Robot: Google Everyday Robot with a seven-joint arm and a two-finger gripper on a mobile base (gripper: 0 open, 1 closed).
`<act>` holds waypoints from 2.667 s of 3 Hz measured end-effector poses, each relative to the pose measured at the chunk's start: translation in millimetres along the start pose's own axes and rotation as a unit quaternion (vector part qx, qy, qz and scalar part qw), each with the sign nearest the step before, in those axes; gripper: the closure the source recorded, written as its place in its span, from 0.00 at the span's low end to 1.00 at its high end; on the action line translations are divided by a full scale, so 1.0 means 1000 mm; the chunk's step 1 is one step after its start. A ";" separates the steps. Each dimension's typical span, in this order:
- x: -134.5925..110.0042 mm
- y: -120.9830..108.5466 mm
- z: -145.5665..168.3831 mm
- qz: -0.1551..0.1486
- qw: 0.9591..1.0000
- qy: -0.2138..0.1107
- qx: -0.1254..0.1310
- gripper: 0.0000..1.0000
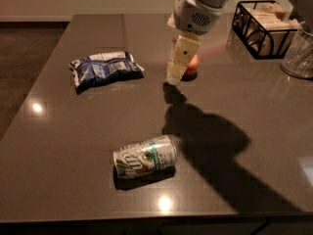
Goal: Move blue chip bag near 7up can
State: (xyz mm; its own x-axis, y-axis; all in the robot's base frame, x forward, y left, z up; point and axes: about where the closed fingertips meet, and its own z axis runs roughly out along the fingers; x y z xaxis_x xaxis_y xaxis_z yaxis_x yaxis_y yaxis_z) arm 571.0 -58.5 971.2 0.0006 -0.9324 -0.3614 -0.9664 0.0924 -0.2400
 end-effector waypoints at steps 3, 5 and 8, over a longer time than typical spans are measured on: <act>-0.081 -0.052 0.102 0.005 1.000 -0.009 -0.019 0.00; -0.103 -0.062 0.153 0.000 0.999 0.017 -0.043 0.00; -0.109 -0.072 0.190 -0.020 0.996 0.066 -0.049 0.47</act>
Offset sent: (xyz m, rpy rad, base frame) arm 0.0940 0.1169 -0.0521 0.0446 0.0547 -0.0037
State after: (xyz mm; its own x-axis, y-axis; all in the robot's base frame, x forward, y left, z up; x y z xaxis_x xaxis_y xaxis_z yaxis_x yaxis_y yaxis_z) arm 689.1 102.3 856.8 0.0130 -0.9730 -0.2306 -0.9868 0.0248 -0.1602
